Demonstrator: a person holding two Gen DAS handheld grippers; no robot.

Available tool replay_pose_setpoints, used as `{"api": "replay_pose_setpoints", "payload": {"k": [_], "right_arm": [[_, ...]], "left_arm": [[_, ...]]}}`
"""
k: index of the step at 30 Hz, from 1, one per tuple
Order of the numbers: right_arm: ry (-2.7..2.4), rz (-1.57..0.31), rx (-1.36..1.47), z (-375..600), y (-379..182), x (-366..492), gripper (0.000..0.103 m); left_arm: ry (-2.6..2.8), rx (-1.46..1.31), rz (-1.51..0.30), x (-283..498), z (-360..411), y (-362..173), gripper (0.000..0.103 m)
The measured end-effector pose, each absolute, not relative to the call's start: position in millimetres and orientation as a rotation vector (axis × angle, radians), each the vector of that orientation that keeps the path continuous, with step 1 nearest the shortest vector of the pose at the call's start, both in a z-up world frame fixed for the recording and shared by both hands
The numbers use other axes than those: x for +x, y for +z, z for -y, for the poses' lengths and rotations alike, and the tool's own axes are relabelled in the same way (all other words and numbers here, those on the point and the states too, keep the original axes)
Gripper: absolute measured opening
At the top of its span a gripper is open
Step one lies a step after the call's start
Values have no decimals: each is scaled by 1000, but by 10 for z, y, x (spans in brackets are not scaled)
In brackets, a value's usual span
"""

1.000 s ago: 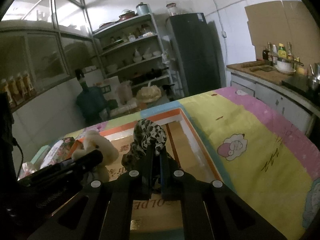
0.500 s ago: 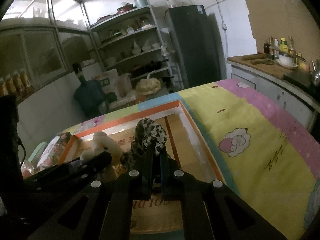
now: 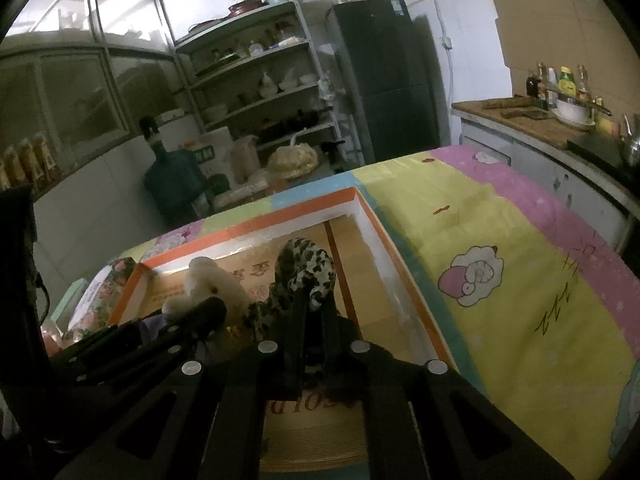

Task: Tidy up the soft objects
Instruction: 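Open the left tool to drop the bear in the box while the right releases the plush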

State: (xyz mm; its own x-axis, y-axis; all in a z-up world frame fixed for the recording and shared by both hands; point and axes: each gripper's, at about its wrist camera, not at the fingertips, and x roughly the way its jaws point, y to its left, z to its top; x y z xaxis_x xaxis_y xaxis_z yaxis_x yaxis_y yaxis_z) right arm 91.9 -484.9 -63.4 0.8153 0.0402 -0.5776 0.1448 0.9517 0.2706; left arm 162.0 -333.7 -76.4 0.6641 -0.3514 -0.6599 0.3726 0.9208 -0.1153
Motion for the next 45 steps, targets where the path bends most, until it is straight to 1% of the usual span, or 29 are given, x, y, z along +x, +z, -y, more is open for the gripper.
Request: {"api": "replay_pose_setpoints", "payload": {"k": [1,4,6,7,11,13,15,18,23,26,29,32,39,45], "right_arm": [[-60,-616,311,4852,-634,918,9],[-70,-615,310,4852,-637,923,17],[-79,-611,309,4862,-638,915,29],[-83,-608,307,4856,-637,908,31],[-95,-596,300,4845,-623,884,32],[-96,-589,300,4848,-610,870,33],[-103,-579,295,4851,-593,846,37],[-104,-569,297,4855,-569,825,39],[-118,-537,296,4869,-483,734,43],[-122,-511,299,4865,-409,653,48],[-126,-481,302,4843,-328,560,52],[-125,-453,306,4805,-249,463,57],[-115,-418,307,4686,-93,331,61],[-90,-409,292,4492,0,266,63]], "left_arm": [[-408,42,-728,1612,3353,-768,36],[-411,57,-706,1602,3377,-757,39],[-414,57,-692,1590,3371,-738,41],[-413,57,-683,1588,3366,-729,43],[-415,45,-663,1572,3327,-686,53],[-415,42,-658,1562,3306,-668,54],[-412,43,-652,1544,3287,-654,56],[-411,45,-639,1523,3266,-615,60],[-416,38,-611,1477,3208,-534,71],[-424,41,-588,1430,3186,-467,75],[-428,47,-563,1375,3154,-395,77],[-429,48,-541,1327,3109,-320,77],[-419,31,-508,1255,2929,-173,77],[-395,11,-481,1187,2700,-64,77]]}}
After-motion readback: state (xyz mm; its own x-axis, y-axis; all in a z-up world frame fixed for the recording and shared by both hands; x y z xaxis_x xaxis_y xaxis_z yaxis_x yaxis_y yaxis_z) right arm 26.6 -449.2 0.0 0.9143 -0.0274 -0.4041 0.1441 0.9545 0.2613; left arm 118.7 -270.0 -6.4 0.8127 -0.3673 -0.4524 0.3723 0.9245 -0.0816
